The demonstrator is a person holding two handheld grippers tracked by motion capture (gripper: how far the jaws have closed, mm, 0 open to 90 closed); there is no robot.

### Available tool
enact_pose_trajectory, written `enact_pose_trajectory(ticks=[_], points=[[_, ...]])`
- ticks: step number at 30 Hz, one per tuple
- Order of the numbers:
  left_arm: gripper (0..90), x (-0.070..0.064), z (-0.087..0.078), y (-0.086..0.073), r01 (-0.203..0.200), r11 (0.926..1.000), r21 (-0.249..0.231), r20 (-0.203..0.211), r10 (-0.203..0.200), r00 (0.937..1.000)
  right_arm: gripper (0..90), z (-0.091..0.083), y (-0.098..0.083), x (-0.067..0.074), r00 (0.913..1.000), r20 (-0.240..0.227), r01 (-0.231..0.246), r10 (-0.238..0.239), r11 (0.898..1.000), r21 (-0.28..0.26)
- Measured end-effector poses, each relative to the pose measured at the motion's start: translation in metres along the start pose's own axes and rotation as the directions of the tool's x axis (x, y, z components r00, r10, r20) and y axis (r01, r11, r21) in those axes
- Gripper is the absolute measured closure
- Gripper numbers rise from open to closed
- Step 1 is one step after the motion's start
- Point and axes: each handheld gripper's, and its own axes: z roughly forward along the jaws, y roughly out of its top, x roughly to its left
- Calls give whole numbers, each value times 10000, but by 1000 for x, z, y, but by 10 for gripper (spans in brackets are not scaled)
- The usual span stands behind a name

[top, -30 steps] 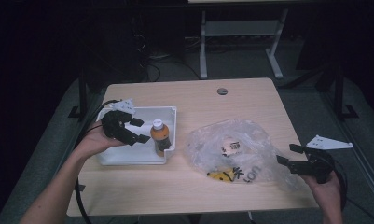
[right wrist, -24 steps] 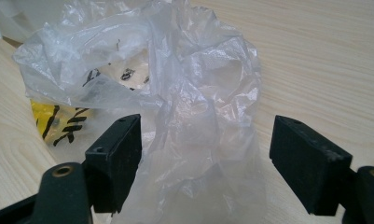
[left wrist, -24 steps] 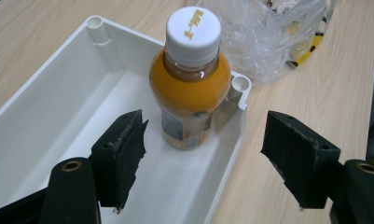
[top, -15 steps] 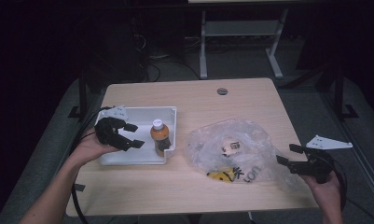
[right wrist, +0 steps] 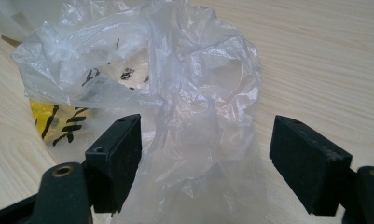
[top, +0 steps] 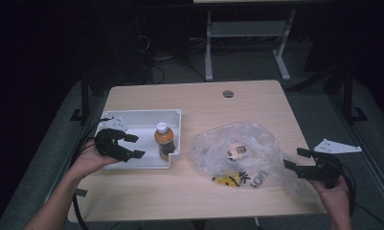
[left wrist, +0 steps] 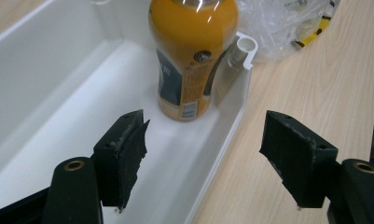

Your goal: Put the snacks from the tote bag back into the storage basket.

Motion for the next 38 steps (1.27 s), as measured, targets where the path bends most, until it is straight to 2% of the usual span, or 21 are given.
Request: enact_pose_trajectory(ticks=[5,6,11,28,38], points=[[295,1,4,-9,34,9999,141,-114,-32,9999,244,0,0,0,10000,26,28,-28,10000,36],[293,1,5,-12,210,9998,52,-68,-210,9998,244,0,0,0,10000,20,32,-32,10000,46],[288,0,8,-23,213,9998,37,-134,-213,9997,244,0,-1,-1,10000,20,-7,7,10000,5],[281,-7,12,-50,637,9976,-252,-251,-644,9976,245,0,0,2,10000,17,92,-92,10000,9],[269,-13,13,-60,564,9978,-354,-383,-577,9976,245,3,0,4,10000,-5,99,-99,9999,100]])
